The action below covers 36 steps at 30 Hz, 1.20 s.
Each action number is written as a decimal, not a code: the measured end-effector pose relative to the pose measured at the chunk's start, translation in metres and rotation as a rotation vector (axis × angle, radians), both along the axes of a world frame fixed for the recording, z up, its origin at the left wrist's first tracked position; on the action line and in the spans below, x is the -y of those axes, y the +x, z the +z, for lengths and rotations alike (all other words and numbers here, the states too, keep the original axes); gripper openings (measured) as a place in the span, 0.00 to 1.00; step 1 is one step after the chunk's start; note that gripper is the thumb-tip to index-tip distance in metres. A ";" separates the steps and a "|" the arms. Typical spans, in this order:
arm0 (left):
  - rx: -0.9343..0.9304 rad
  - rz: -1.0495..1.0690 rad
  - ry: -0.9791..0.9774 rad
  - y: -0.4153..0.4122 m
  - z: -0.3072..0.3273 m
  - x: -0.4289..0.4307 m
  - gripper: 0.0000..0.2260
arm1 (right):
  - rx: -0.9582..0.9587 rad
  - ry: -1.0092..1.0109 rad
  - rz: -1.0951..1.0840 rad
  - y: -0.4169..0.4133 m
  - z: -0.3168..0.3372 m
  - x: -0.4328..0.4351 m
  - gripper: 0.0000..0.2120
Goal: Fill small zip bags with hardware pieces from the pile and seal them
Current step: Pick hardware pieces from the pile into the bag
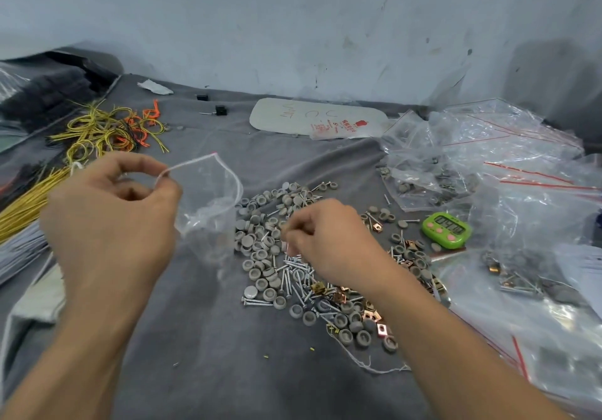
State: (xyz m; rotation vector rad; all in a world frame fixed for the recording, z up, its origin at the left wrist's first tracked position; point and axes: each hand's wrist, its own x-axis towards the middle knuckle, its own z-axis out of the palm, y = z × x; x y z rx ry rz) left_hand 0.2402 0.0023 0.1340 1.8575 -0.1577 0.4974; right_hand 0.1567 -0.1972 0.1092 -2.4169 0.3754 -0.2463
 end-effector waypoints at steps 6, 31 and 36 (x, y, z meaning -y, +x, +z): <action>-0.018 -0.056 0.393 -0.006 -0.014 0.019 0.08 | -0.275 -0.283 -0.055 0.007 -0.021 0.004 0.06; -0.032 -0.150 0.483 -0.024 -0.027 0.068 0.06 | -0.019 0.426 -0.072 0.004 0.005 -0.011 0.10; -0.049 -0.293 0.415 -0.025 -0.024 0.066 0.07 | -0.089 0.782 -0.231 0.014 -0.001 -0.020 0.12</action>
